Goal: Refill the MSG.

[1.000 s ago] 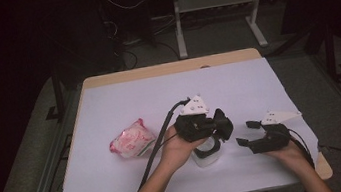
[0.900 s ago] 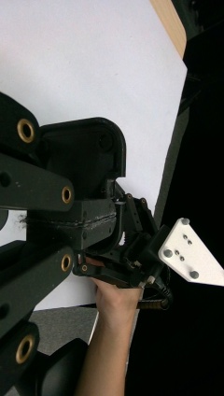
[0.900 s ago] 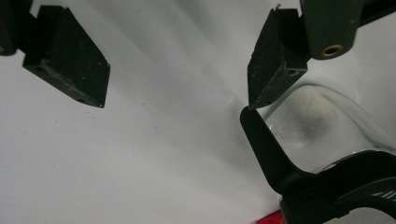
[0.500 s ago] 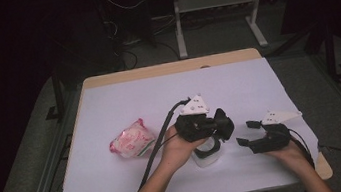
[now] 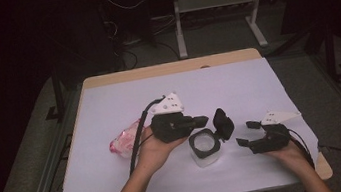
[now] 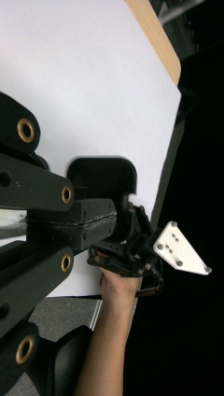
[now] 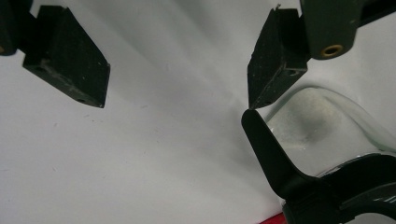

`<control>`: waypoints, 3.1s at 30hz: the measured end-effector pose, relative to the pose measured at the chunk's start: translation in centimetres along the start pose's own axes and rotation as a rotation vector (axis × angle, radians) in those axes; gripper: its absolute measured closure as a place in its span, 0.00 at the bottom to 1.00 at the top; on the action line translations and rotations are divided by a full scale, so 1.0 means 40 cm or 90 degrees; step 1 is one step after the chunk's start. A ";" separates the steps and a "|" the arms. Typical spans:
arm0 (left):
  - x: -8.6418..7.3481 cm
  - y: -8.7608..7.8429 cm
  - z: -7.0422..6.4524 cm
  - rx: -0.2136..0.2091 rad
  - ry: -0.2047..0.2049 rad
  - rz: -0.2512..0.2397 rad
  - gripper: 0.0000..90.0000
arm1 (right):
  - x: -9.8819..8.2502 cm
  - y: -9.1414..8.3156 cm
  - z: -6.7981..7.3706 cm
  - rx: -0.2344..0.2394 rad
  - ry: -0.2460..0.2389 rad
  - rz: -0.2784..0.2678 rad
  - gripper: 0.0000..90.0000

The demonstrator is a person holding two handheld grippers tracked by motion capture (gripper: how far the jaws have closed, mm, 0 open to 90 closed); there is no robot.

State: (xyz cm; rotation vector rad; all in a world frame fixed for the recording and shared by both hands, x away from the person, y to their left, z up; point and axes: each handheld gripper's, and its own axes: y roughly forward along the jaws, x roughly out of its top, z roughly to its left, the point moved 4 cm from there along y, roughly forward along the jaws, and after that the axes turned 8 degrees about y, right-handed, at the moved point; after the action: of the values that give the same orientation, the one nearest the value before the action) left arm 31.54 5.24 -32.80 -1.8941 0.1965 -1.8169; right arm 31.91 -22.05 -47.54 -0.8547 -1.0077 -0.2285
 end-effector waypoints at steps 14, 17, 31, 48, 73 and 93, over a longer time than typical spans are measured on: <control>-0.069 -0.153 0.043 0.072 -0.031 0.007 0.99 | -0.001 0.000 -0.001 -0.004 0.002 0.001 0.23; -0.090 -0.181 0.048 0.084 -0.039 0.008 0.99 | 0.000 -0.001 -0.002 -0.004 0.001 0.000 0.23; -0.193 -0.284 0.077 0.144 -0.076 -0.002 0.97 | -0.001 0.000 -0.004 -0.005 0.003 -0.002 0.23; -0.355 -0.372 0.079 0.191 -0.116 0.029 0.97 | -0.001 -0.001 -0.005 -0.010 0.006 -0.001 0.23; -0.476 -0.374 0.049 0.234 -0.059 0.092 0.51 | -0.001 0.000 -0.004 -0.009 0.003 0.002 0.23; -0.446 -0.297 0.063 0.253 -0.028 0.079 0.29 | -0.001 0.001 -0.005 -0.009 0.006 0.003 0.23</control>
State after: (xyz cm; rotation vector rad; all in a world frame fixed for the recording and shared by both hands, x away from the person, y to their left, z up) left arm 29.44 23.93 -43.36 -1.6029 -0.0598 -1.5917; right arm 32.02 -22.19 -47.65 -0.8671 -0.9966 -0.2359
